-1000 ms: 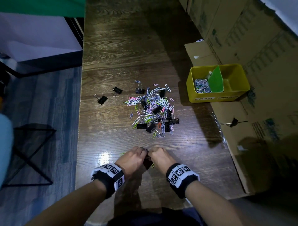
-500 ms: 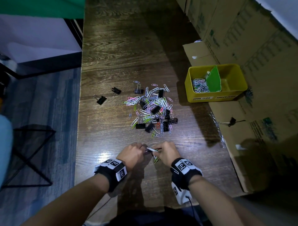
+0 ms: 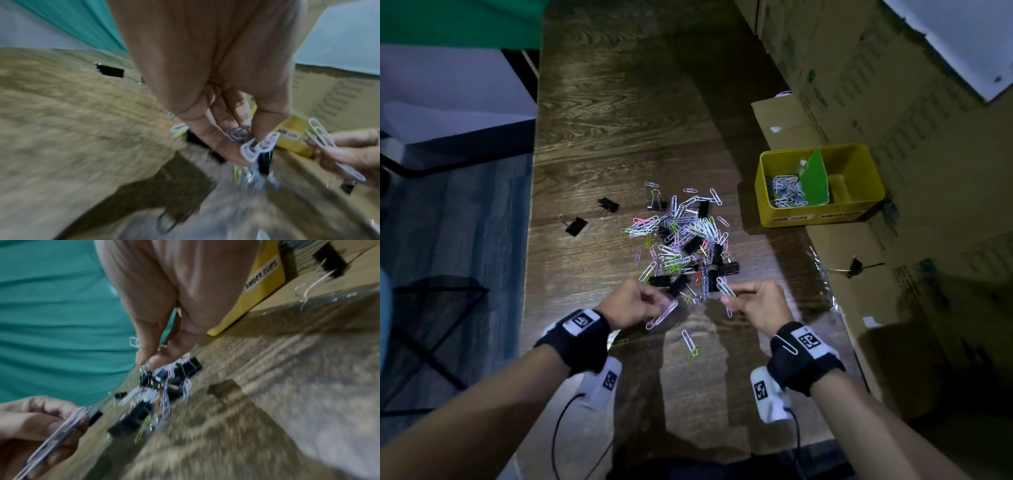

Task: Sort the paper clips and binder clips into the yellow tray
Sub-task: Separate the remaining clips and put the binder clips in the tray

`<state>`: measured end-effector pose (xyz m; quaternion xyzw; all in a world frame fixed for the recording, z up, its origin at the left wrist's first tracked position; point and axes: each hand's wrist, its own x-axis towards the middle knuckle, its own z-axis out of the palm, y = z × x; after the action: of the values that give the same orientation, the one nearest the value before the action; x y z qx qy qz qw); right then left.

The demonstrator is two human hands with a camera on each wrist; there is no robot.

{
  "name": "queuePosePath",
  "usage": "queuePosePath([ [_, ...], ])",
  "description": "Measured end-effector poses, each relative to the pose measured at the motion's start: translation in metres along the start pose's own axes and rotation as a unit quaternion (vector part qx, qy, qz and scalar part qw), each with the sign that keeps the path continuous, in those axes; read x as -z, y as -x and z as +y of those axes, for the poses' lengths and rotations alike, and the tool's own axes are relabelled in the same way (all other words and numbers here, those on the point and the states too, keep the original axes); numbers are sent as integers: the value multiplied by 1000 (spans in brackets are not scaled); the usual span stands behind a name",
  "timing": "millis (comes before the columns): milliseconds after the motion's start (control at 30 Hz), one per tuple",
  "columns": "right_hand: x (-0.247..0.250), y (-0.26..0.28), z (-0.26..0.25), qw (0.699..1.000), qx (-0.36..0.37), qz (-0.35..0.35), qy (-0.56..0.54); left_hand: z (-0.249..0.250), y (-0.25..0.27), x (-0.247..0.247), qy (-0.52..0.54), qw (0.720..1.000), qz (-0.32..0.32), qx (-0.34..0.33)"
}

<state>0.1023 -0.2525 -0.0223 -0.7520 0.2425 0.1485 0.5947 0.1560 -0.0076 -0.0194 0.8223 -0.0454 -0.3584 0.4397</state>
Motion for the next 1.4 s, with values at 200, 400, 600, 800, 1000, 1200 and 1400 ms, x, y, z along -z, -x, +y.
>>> queuePosePath([
  [200, 62, -15, -49, 994, 25, 42, -99, 111, -49, 11, 116, 992, -7, -56],
  [400, 119, -42, -102, 982, 93, 117, -118, 218, -125, -17, 166, 981, 64, -83],
  [600, 146, -100, -122, 977, 109, 183, -33, 237, -184, -50, 47, 997, 48, -39],
  [800, 139, -148, -120, 964, 87, 175, 178, 231, -183, -47, 47, 998, 5, -35],
  [1000, 112, -146, -130, 922, 94, 105, 360, 210, -153, -35, 205, 976, -18, -69],
  [1200, 78, -106, -134, 906, 206, 112, 353, 179, -114, -14, 174, 980, 43, -90],
  [1400, 18, -31, -93, 865, 275, -48, 417, 87, -56, 30, -88, 992, 45, -75],
])
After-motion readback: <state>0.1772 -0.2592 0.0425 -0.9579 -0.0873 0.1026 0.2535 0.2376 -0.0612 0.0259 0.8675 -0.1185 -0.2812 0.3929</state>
